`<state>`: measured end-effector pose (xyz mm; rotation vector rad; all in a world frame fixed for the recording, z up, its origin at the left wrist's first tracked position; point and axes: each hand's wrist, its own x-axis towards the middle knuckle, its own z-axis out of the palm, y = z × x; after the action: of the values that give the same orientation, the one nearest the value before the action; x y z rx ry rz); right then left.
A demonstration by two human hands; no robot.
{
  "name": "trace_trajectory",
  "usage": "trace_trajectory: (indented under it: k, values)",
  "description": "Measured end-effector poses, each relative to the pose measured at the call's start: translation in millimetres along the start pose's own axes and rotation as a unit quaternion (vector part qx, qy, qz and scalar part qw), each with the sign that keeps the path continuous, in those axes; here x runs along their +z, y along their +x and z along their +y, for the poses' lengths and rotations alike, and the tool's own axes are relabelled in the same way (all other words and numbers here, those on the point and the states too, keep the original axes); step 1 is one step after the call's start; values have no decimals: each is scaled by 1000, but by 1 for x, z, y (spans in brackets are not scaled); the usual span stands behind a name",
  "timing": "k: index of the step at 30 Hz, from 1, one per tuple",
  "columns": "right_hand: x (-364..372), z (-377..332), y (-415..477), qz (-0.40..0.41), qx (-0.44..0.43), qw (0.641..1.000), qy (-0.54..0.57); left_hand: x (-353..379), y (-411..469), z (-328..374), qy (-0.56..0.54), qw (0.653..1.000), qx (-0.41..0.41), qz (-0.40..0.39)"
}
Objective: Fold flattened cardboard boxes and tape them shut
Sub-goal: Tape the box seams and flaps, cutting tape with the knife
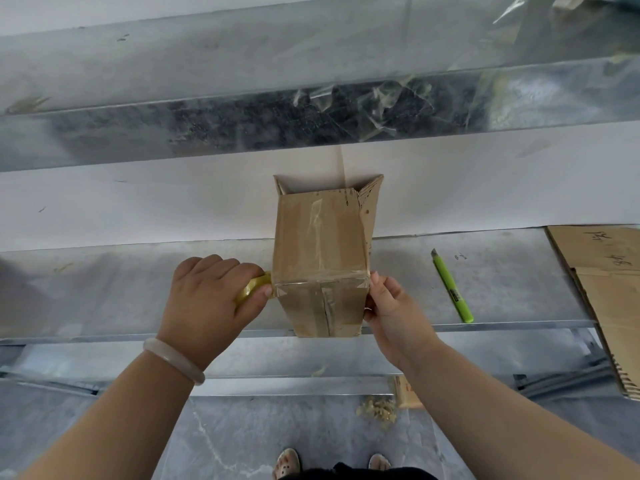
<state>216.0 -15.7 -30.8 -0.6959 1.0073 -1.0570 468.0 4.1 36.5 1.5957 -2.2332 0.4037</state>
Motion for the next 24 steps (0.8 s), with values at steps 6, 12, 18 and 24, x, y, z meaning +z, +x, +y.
trace_trajectory:
  k: [6,12,18,24]
  values:
    - [-6,16,1,41,-6,999,-15,1,-2,0,-7,1000,-10,9]
    - [-18,11,-8,160,-9,985,-66,2,2,3,-6,1000,-8,20]
    - [0,-43,-17,42,-417,820,-389,4,1,3,-9,1000,-9,15]
    - [-8,-39,5,-24,-533,645,-547,5,-1,4,-27,999,-17,14]
